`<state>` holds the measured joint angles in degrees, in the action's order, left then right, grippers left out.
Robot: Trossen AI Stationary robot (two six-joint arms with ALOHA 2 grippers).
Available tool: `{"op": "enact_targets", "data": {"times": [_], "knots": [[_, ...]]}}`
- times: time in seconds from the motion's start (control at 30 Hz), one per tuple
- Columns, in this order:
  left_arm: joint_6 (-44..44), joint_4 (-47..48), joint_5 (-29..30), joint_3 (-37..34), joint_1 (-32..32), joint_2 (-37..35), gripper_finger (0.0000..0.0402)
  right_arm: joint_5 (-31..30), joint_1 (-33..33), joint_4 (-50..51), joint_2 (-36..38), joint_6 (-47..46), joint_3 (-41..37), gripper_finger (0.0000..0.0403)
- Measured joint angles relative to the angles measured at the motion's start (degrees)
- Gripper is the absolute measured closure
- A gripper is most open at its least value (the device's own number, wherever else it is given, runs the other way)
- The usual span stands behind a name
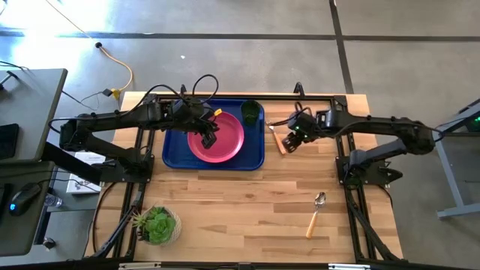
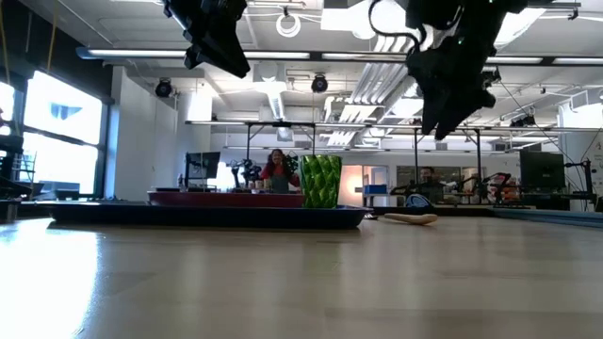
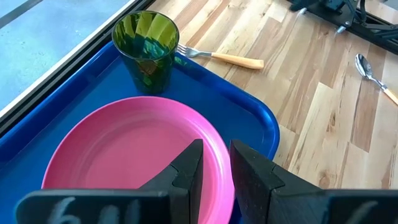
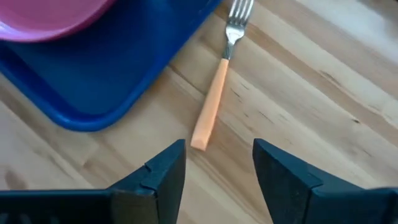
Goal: Pick and place plate/cup/fork/spoon on tray
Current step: Move the orange fork to the center of the table
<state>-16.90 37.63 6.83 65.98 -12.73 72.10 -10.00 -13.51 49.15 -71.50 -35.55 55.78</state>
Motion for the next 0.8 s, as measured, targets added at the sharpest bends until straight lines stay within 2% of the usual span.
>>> {"op": "enact_targets", "data": {"times": [0.23,0.4,0.57,0.8], "knots": [[0.0,0.0,0.1,0.0,0.0,0.0,0.0332,1.5,-2.1,-10.5,0.0,-0.3,-7.0,0.0224],[0.0,-0.2,0.0,0.0,0.0,0.0,0.0332,0.1,-2.0,-17.5,-0.8,2.3,-9.3,0.0224],[0.0,-0.3,0.0,0.0,0.0,0.0,0.0332,-1.4,-2.2,-19.9,-4.4,4.9,-9.4,0.0224],[-0.5,-0.3,0.0,0.0,0.0,0.0,0.0332,0.6,-2.4,-21.0,-10.7,3.6,-9.4,0.0224]]}}
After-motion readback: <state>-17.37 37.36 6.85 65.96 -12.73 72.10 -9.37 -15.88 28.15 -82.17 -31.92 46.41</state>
